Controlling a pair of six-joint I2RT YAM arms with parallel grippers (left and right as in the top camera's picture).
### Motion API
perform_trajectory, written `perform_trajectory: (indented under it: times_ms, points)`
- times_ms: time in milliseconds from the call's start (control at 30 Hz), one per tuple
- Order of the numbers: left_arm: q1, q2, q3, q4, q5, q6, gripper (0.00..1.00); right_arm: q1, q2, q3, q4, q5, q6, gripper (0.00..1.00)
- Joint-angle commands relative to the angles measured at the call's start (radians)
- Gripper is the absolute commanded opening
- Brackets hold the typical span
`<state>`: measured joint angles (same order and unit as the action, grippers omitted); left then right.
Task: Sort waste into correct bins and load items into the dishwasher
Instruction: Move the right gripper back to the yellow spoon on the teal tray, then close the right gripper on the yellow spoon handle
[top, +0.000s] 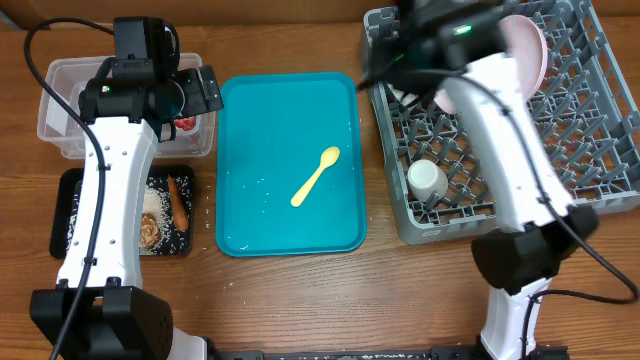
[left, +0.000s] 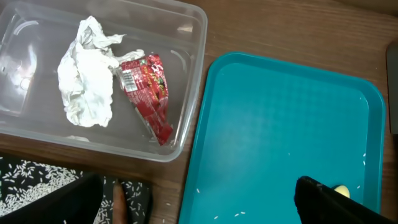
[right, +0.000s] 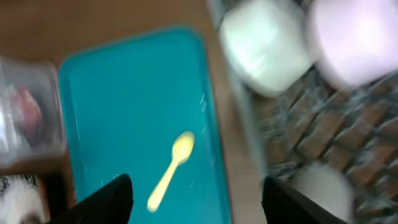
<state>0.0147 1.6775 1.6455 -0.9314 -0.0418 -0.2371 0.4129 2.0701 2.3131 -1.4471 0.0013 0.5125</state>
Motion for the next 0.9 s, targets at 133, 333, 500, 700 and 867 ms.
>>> perform_trajectory:
  times_ms: [133, 333, 500, 700, 867]
  points:
    - [0.004, -0.004, 0.012, -0.019, -0.01, -0.011, 1.0, 0.19, 0.023, -0.368, 0.182, -0.081, 0.254, 0.55]
    - [0.004, 0.002, 0.012, -0.032, -0.011, -0.011, 1.0, 0.233, 0.023, -0.616, 0.462, -0.066, 0.427, 0.45]
    - [0.004, 0.003, 0.012, -0.033, -0.01, -0.011, 1.0, 0.233, 0.023, -0.738, 0.621, -0.023, 0.484, 0.39]
    - [0.004, 0.003, 0.012, -0.035, -0.011, -0.011, 1.0, 0.233, 0.052, -0.764, 0.673, 0.087, 0.536, 0.39]
    - [0.004, 0.003, 0.012, -0.036, -0.011, -0.01, 1.0, 0.232, 0.111, -0.764, 0.705, 0.079, 0.557, 0.43]
